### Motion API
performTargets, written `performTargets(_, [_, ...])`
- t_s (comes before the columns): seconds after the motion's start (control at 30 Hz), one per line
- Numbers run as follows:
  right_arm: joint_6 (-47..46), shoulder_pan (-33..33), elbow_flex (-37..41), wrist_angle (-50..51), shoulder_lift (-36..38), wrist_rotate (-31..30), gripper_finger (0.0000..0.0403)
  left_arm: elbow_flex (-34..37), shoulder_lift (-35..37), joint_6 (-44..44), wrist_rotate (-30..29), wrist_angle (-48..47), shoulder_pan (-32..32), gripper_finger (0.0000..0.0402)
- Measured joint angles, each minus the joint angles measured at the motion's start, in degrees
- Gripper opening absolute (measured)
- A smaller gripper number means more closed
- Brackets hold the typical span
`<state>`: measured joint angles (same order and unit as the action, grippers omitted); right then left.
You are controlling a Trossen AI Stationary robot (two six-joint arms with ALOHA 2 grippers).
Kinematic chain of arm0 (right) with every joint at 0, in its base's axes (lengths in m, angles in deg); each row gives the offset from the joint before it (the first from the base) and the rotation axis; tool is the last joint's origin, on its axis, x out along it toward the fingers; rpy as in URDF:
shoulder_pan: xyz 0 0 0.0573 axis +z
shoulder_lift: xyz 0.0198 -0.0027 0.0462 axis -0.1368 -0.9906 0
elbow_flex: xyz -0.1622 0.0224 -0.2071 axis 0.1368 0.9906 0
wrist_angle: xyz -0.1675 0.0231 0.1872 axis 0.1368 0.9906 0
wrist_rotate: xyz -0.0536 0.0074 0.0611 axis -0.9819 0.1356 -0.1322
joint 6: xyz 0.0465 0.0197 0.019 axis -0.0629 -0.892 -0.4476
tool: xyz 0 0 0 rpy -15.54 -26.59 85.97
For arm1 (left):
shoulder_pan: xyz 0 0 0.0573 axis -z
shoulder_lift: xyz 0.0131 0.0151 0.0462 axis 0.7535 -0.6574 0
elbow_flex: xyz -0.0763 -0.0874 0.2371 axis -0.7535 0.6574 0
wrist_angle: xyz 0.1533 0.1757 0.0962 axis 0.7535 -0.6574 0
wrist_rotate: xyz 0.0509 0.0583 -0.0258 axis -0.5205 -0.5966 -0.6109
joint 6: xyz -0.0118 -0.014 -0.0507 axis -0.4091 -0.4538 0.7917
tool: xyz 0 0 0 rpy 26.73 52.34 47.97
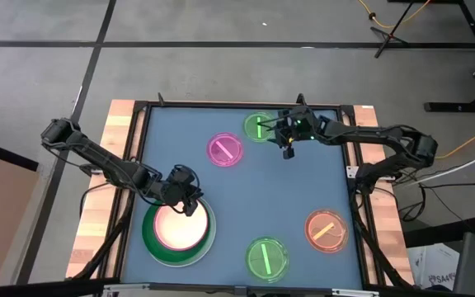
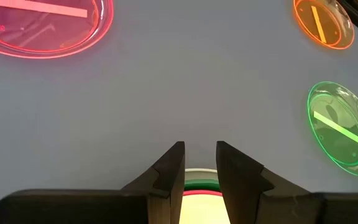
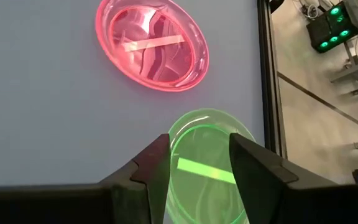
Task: Stack plastic plates
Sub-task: Stack the top green plate on top of the white plate
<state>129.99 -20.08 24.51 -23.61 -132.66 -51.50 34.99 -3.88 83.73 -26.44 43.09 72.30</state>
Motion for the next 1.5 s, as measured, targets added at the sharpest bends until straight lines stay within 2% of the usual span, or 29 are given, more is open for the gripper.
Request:
performTargets(0.47, [6.61,0.13,-13.52,10.78,-11.6,0.03,0.0159,0.0,0.0,0.0,-0.07,-0.02,-0.02,0.0084])
performTargets(1.03, [10.54,0.15,-13.75,15.13,-13.53,-0.03,0.0159,0.0,0.0,0.08,-0.04,-0.01,-0.02,0.0084])
performTargets(1.23, [10.6,0.17,-13.72,15.03,-17.32,-0.64,0.0159,0.0,0.0,0.07,-0.04,0.0,0.0,0.0084])
performTargets(1.5, [10.61,0.17,-13.7,14.77,-20.25,-9.11,0.0159,0.0,0.0,0.07,-0.04,0.0,-0.02,0.0084])
